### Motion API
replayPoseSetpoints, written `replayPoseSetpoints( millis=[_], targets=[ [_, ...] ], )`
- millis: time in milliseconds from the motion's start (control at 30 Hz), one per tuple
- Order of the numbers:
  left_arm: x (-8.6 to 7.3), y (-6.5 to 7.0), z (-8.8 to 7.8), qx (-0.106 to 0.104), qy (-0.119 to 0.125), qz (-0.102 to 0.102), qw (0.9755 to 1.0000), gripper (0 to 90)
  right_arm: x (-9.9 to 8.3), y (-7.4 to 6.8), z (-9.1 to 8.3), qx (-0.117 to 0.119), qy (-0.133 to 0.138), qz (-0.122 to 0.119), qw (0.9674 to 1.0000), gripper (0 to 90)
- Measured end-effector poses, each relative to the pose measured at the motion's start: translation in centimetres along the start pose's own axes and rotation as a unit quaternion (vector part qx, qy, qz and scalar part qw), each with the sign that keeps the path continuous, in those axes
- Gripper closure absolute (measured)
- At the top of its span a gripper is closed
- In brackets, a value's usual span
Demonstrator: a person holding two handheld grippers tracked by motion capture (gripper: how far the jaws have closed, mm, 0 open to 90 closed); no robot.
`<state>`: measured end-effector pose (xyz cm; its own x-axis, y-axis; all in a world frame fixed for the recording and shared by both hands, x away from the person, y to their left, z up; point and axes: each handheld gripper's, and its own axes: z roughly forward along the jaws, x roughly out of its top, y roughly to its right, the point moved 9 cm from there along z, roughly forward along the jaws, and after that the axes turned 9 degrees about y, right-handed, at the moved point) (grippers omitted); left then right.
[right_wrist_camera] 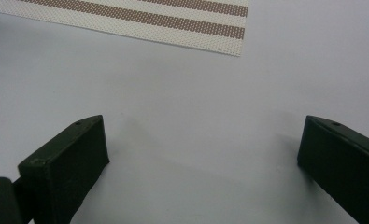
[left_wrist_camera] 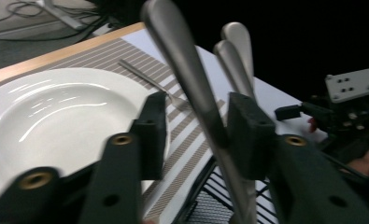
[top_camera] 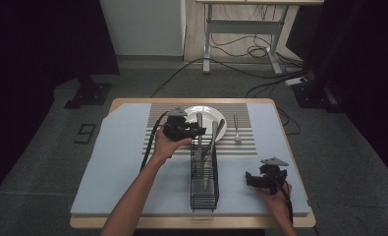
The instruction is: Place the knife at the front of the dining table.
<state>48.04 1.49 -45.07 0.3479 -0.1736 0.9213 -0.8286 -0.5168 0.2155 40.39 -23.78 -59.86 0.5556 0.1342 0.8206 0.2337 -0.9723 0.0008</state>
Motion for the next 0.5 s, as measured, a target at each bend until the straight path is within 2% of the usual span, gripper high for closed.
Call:
replayPoseSetpoints(
  millis=[100,333,400,500],
  targets=[
    [0.06,0.19,-0.08,-0.006,0.000,-0.006,1.0000,71.2,0.00,0.00,0.00,0.000,0.000,0.000,1.0000,1.3],
    [0.17,0.27,-0.28,0.001,0.011,-0.026,0.9996,76.5,0.00,0.00,0.00,0.000,0.000,0.000,1.0000,1.3],
    [0.22,0.43,-0.48,-0.006,0.020,-0.040,0.9990,77.5,-0.01,0.01,-0.01,0.001,-0.001,0.000,1.0000,1.3],
    [0.53,0.81,-0.79,-0.013,0.030,-0.039,0.9987,78.4,0.00,0.01,0.00,0.000,0.000,0.000,1.0000,1.3]
  ],
)
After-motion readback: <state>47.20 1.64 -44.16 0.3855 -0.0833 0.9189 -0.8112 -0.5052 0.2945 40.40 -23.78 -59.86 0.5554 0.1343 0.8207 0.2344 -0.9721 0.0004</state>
